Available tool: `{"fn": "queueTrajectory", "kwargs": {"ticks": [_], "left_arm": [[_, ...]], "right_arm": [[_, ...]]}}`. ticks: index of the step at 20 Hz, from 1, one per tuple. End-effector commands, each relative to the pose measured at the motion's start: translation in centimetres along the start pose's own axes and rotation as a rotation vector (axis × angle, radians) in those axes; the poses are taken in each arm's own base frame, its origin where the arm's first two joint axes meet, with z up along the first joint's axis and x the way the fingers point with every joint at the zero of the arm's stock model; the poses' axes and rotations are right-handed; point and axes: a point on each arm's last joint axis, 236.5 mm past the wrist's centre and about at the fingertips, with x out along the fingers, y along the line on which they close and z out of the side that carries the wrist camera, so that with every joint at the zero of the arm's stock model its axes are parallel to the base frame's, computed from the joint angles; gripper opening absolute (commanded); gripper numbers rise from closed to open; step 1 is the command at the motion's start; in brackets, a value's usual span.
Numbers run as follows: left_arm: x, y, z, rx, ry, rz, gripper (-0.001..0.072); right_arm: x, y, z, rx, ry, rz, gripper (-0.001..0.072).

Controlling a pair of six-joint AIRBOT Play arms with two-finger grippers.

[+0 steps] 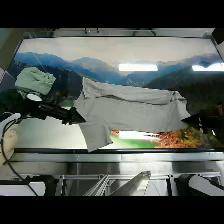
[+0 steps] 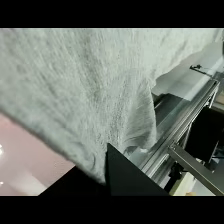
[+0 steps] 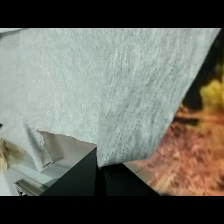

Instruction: Fold the shirts.

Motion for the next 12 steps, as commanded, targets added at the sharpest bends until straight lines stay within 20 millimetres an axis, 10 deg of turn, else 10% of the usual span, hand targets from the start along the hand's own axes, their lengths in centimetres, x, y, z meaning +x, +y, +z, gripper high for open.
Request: {"fn": "queueTrajectory", "kwargs": {"ticks": [1, 7, 12], "left_arm": [[-4.3, 0.6, -1.5, -0.045, -0.106, -0.034, 0.0018], [-7.0, -0.4, -1.2, -0.047, -0.226, -0.104, 0.0018], [-12.2, -6.6, 6.0, 0.119, -0.399, -0.171, 0.0019]], "right_arm": [[-2.7, -2.0, -1.5, 0.076, 0.02, -0.13, 0.0012], [-3.6, -1.3, -1.5, 0.06, -0.007, -0.13, 0.0011], [-2.9, 2.4, 3.7, -0.015, -0.205, 0.0, 0.0012]]}}
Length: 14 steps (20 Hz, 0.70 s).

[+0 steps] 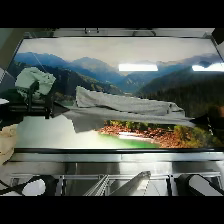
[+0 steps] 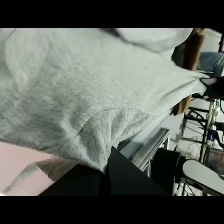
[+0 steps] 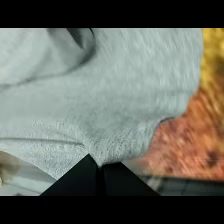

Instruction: Fold the shirts.

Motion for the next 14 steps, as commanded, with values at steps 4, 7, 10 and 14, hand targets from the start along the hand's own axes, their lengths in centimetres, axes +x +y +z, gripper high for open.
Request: {"fn": "queueTrajectory", "kwargs": {"ticks": [4, 7, 10, 14], "left_arm": [[1.8, -3.9, 8.5, 0.115, -0.014, -0.055, 0.0016], [5.0, -2.1, 11.4, 0.088, 0.035, -0.063, 0.0013], [7.3, 0.7, 13.5, 0.047, 0.058, -0.063, 0.0004], [8.6, 2.8, 14.3, 0.006, 0.108, -0.088, 0.0195]], "right_arm": [[3.5, 2.2, 6.7, -0.072, -0.225, 0.03, 0.0012], [6.2, 1.4, 8.6, -0.108, -0.27, -0.01, 0.0012], [8.2, -0.7, 9.1, -0.11, -0.261, -0.062, 0.0012], [9.2, -2.0, 8.0, -0.129, -0.202, -0.085, 0.0013]]}}
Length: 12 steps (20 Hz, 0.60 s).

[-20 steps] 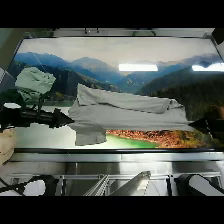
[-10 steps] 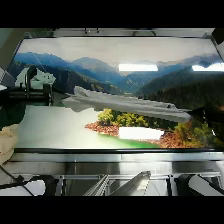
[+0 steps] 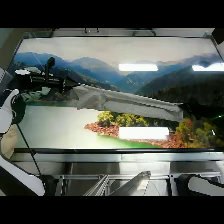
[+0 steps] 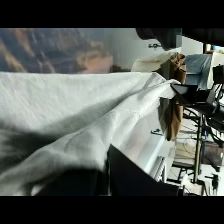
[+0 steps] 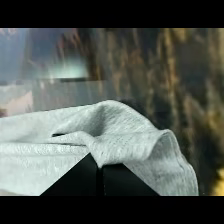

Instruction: Fold the shirts.

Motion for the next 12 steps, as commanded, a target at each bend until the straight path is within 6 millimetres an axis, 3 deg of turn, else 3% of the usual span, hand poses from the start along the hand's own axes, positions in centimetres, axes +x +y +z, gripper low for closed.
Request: {"fn": "queueTrajectory", "kwargs": {"ticks": [1, 3, 5, 7, 9, 12], "left_arm": [[1.2, 1.5, 0.7, -0.04, 0.052, -0.031, 0.0348], [0.7, 0.8, 0.9, -0.015, 0.084, -0.051, 0.0349], [-1.0, -0.5, 1.7, -0.006, 0.084, -0.061, 0.0348], [-3.1, -2.4, 2.5, 0.022, 0.083, -0.065, 0.0348], [-4.3, -4.2, 2.1, 0.051, 0.122, -0.073, 0.0348], [-3.9, -6.1, 1.7, 0.085, 0.147, -0.073, 0.0345]], "right_arm": [[0.8, -0.9, -0.6, -0.032, 0.026, -0.024, 0.0024], [0.4, -0.2, -0.9, -0.074, 0.055, 0.001, 0.0349], [-1.2, 0.9, -0.8, -0.156, 0.125, 0.024, 0.0376], [-3.6, 0.1, 0.4, -0.156, 0.157, -0.042, 0.0657], [-4.9, -2.6, 0.7, -0.089, 0.169, -0.141, 0.0664], [-3.6, -4.0, -0.6, -0.016, 0.225, -0.129, 0.0665]]}}
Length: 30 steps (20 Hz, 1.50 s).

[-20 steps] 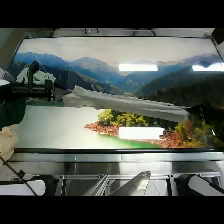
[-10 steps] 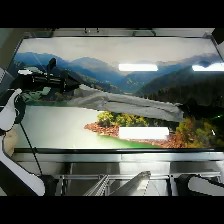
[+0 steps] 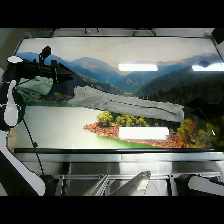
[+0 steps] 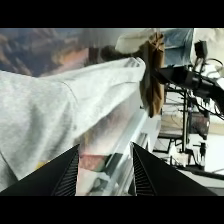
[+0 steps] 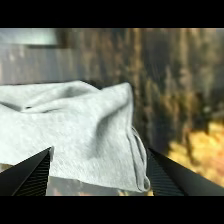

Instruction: Fold the shirts.

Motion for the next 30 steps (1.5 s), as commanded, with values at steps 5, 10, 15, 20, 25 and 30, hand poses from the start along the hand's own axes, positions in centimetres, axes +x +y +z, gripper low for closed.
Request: {"fn": "queueTrajectory", "kwargs": {"ticks": [5, 10, 15, 20, 25, 30], "left_arm": [[1.9, -3.0, -1.3, 0.038, 0.077, -0.009, -0.0003], [6.1, -4.7, -2.6, 0.073, 0.16, -0.02, -0.0004], [14.2, -3.5, -4.4, 0.16, 0.252, 0.166, -0.0004], [24.5, 1.5, -9.8, 0.233, 0.422, 0.469, -0.0003], [33.0, 1.9, -14.3, 0.286, 0.472, 0.51, -0.0003], [36.9, -2.3, -13.1, 0.256, 0.344, 0.395, 0.0013]], "right_arm": [[4.9, -1.3, -3.4, 0.136, 0.192, 0.054, 0.0664], [7.4, 3.9, -1.2, 0.142, 0.114, 0.277, 0.066], [8.6, 6.3, -1.3, 0.103, 0.12, 0.344, 0.0012], [4.1, 8.0, 0.4, 0.028, 0.12, 0.427, 0.0011], [-3.1, 10.7, 3.0, -0.081, 0.063, 0.495, 0.0011], [-6.9, 13.0, 3.9, -0.178, 0.08, 0.528, 0.0011]]}}
